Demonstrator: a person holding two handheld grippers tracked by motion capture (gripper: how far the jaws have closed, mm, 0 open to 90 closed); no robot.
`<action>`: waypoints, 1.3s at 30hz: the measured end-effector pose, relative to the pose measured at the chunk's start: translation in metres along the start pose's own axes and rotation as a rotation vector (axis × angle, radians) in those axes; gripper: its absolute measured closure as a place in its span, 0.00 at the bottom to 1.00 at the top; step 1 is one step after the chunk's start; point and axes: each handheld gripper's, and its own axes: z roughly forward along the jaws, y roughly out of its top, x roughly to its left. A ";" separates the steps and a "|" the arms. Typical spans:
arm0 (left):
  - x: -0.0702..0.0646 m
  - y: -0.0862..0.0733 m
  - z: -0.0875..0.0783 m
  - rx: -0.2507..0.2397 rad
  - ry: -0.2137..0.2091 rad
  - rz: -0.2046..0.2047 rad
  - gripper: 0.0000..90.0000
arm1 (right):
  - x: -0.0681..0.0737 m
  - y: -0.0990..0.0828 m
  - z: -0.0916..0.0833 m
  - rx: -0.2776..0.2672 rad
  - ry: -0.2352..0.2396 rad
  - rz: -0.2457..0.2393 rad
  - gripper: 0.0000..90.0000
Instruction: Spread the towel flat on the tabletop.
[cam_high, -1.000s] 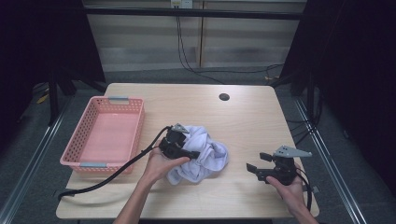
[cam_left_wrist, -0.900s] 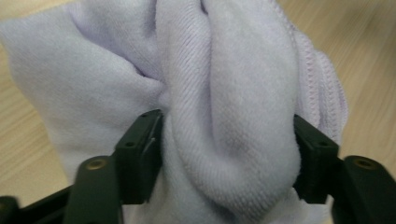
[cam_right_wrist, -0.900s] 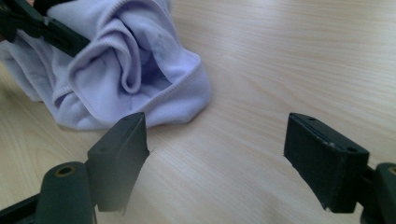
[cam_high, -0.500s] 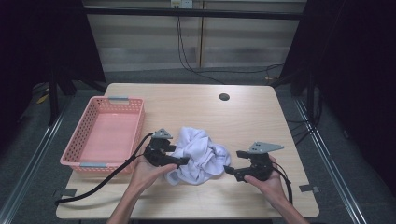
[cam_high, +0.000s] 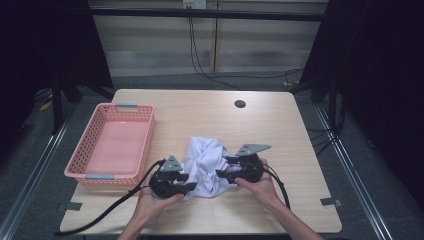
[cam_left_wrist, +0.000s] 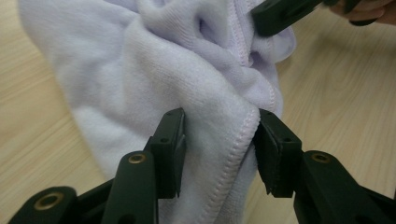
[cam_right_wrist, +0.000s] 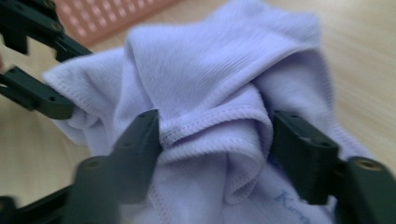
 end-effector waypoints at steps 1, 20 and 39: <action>-0.001 0.001 0.002 0.001 0.014 0.010 0.66 | 0.001 -0.001 0.004 0.020 -0.005 -0.012 0.59; 0.018 -0.014 -0.049 -0.148 -0.024 -0.109 0.79 | -0.065 -0.039 -0.089 -0.043 -0.210 0.154 0.90; -0.034 0.044 0.065 -0.030 -0.139 0.010 0.46 | -0.036 -0.025 -0.063 -0.040 -0.035 0.053 0.86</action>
